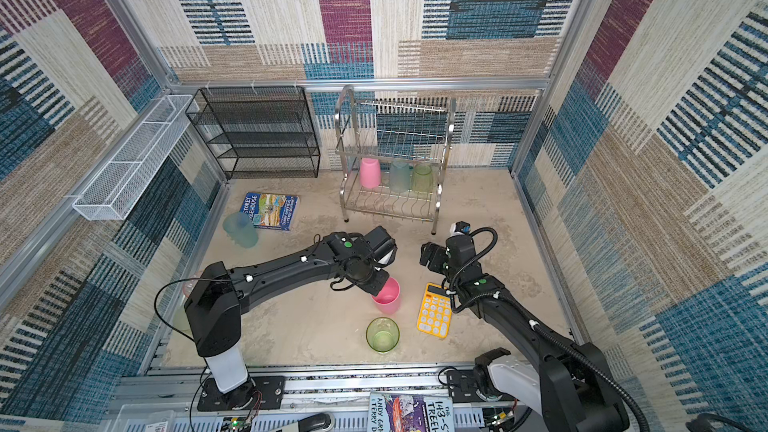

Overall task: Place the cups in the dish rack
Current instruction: 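Lower the left gripper onto the lying pink cup and close on its rim, then lift the pink cup with left gripper toward right gripper while right gripper approaches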

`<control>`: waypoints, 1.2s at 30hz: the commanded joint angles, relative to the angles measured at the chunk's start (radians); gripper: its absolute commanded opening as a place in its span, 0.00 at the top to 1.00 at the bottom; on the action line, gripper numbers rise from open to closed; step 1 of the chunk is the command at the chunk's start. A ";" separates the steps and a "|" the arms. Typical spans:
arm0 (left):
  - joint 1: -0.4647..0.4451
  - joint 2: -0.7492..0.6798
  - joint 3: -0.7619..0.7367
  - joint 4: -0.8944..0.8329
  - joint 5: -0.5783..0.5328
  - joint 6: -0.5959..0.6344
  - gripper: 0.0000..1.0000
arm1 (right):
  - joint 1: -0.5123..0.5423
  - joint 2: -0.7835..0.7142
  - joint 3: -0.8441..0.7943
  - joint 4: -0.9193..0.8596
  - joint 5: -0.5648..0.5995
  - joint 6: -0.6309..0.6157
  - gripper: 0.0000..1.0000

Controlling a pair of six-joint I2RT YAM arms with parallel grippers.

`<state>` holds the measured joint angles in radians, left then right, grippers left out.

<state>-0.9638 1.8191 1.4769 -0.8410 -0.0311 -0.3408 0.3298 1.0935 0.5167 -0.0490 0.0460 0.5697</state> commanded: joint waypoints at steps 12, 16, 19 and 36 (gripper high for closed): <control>0.189 -0.193 -0.119 0.132 0.086 -0.052 1.00 | 0.001 0.029 0.037 0.043 -0.031 -0.001 0.09; 0.280 -0.276 -0.209 0.220 0.158 -0.108 1.00 | 0.002 0.053 0.053 0.064 -0.059 0.020 0.09; 0.337 -0.337 -0.271 0.285 0.194 -0.155 1.00 | 0.003 0.078 0.071 0.080 -0.082 0.033 0.10; 0.570 -0.429 -0.176 0.295 0.299 -0.114 1.00 | 0.089 0.233 0.185 0.163 -0.224 0.232 0.10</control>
<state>-0.3954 1.3941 1.2652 -0.5140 0.2562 -0.5152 0.4019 1.3087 0.6754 0.0566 -0.1173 0.7158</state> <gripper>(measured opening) 0.070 0.904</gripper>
